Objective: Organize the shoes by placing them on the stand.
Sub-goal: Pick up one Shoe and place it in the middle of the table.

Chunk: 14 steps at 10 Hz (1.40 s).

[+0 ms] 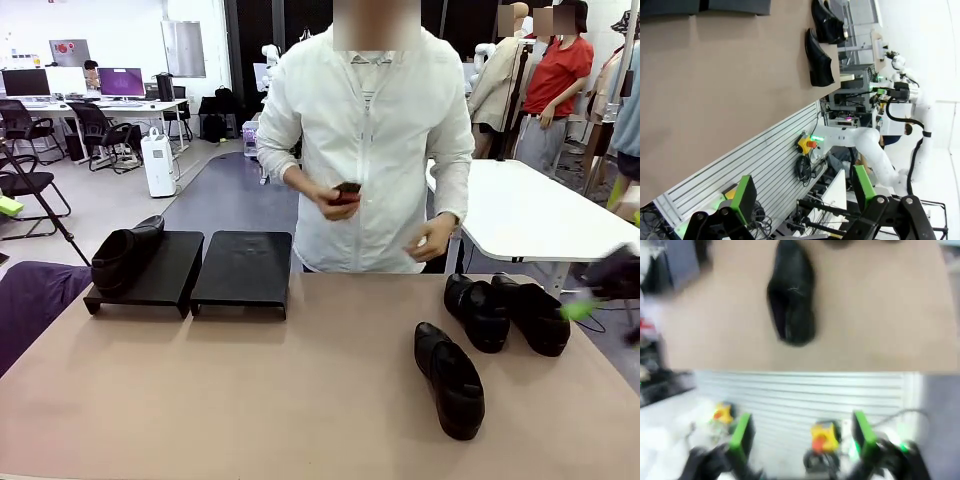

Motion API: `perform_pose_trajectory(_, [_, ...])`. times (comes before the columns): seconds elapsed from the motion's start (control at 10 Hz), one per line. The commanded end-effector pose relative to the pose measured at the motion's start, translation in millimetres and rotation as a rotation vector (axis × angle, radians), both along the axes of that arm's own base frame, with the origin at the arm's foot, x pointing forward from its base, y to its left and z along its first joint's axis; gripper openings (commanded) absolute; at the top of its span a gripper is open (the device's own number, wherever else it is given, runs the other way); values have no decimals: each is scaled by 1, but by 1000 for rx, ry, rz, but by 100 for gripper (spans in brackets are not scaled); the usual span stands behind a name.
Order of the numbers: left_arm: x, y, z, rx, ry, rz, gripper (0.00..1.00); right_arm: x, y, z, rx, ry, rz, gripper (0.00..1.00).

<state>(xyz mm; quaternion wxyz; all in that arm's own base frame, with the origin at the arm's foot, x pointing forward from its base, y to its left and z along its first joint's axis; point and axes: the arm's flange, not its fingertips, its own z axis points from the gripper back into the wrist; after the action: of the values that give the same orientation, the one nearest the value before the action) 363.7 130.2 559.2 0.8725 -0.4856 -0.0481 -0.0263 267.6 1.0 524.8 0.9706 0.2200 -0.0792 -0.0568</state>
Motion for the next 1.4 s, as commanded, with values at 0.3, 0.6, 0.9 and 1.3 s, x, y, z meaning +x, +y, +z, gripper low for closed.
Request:
perform_pose_trajectory(0.3, [-4,1,0,5,-10,-14,100,40,163,-55,-87,-2,172,100])
perform_pose_trajectory(0.6, [-4,1,0,5,-10,-14,100,33,176,-60,-103,2,198,100])
perform_pose_trajectory(0.9, [-4,1,0,5,-10,-14,100,41,173,-63,-93,-2,191,100])
perform_pose_trajectory(1.3, [-4,1,0,5,-10,-14,100,92,178,-131,-240,30,186,100])
